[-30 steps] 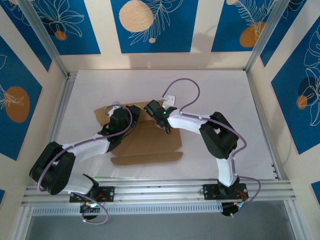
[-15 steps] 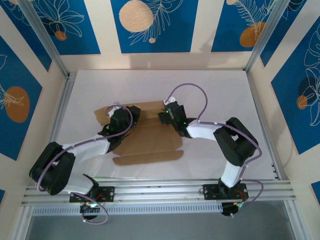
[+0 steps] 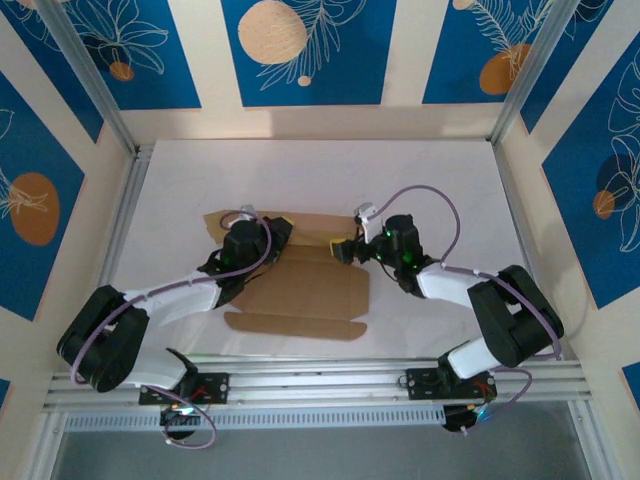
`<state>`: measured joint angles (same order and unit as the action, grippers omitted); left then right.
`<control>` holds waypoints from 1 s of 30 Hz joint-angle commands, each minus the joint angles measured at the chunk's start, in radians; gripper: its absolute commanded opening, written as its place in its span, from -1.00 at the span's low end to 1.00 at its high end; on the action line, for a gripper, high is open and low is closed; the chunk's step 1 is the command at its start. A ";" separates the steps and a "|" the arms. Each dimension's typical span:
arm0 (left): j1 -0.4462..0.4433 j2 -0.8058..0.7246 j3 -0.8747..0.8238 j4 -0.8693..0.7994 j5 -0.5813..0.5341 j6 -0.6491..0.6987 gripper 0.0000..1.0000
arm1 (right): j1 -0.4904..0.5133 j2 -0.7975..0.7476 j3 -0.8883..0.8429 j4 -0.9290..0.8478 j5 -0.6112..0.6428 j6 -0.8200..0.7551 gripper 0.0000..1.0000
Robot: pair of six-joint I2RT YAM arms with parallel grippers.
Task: Fold the paper box
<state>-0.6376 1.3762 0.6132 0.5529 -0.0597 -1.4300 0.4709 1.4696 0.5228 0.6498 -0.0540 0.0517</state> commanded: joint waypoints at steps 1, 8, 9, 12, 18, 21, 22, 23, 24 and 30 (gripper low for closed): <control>-0.016 -0.001 -0.022 -0.051 0.023 0.040 -1.00 | 0.002 0.010 -0.093 0.289 0.032 -0.004 0.82; -0.016 -0.029 -0.027 -0.051 -0.002 0.058 -1.00 | 0.053 -0.036 -0.111 0.251 0.255 0.031 0.71; -0.017 -0.034 -0.029 -0.050 -0.010 0.062 -1.00 | 0.078 -0.041 -0.102 0.202 0.287 0.003 0.70; -0.016 -0.043 -0.030 -0.044 -0.028 0.074 -1.00 | 0.130 -0.026 -0.109 0.167 0.384 -0.018 0.66; -0.016 -0.048 -0.042 -0.007 -0.045 0.082 -1.00 | 0.141 0.012 -0.101 0.102 0.534 0.064 0.72; -0.016 -0.058 -0.050 0.008 -0.054 0.083 -1.00 | 0.132 0.048 -0.041 -0.007 0.559 0.107 0.73; -0.016 -0.065 -0.054 0.011 -0.057 0.084 -1.00 | 0.121 0.064 -0.027 -0.009 0.550 0.123 0.72; -0.017 -0.070 -0.057 0.012 -0.062 0.086 -1.00 | 0.113 0.079 -0.017 -0.003 0.544 0.127 0.71; -0.016 -0.078 -0.060 0.012 -0.067 0.089 -1.00 | 0.105 0.096 -0.002 0.000 0.545 0.126 0.70; -0.016 -0.118 -0.082 0.013 -0.096 0.093 -1.00 | 0.047 0.196 0.157 -0.057 0.462 0.132 0.65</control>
<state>-0.6418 1.2922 0.5564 0.5682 -0.1463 -1.3796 0.5541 1.6325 0.6010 0.6186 0.4183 0.1509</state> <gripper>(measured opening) 0.047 0.828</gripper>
